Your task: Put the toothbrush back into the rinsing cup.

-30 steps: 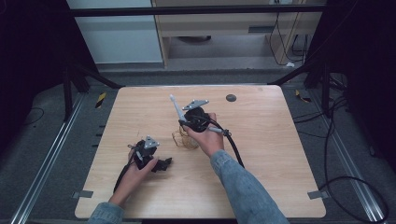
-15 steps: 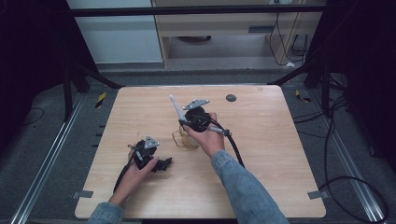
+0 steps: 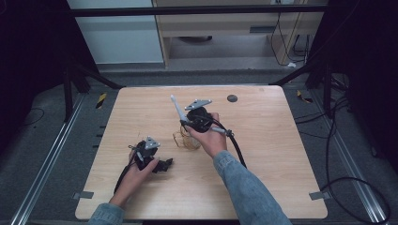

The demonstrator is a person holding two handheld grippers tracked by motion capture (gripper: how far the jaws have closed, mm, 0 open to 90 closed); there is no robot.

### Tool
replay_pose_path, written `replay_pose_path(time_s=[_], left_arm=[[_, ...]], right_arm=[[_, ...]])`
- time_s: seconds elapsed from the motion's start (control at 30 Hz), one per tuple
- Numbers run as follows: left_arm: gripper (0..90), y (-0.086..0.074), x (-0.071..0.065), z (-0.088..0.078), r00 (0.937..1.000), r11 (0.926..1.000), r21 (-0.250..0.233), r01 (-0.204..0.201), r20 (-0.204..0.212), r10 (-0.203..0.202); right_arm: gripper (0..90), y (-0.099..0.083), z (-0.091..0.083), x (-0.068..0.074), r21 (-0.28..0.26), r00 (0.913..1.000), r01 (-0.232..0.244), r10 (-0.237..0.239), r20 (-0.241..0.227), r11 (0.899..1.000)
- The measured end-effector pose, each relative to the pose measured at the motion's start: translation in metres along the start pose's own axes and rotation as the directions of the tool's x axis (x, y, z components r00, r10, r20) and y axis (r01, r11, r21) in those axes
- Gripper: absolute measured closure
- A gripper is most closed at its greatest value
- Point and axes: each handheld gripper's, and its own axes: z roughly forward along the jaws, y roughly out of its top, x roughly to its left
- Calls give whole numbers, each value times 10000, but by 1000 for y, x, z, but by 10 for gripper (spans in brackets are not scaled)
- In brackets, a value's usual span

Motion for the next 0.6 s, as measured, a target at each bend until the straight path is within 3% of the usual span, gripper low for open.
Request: replay_pose_path(time_s=[0.6], left_arm=[[0, 0, 0, 0, 10000, 10000, 1, 2, -1, -2]], right_arm=[[618, -2, -12, -4, -5, 9999, 34, -34, 105, 10000]])
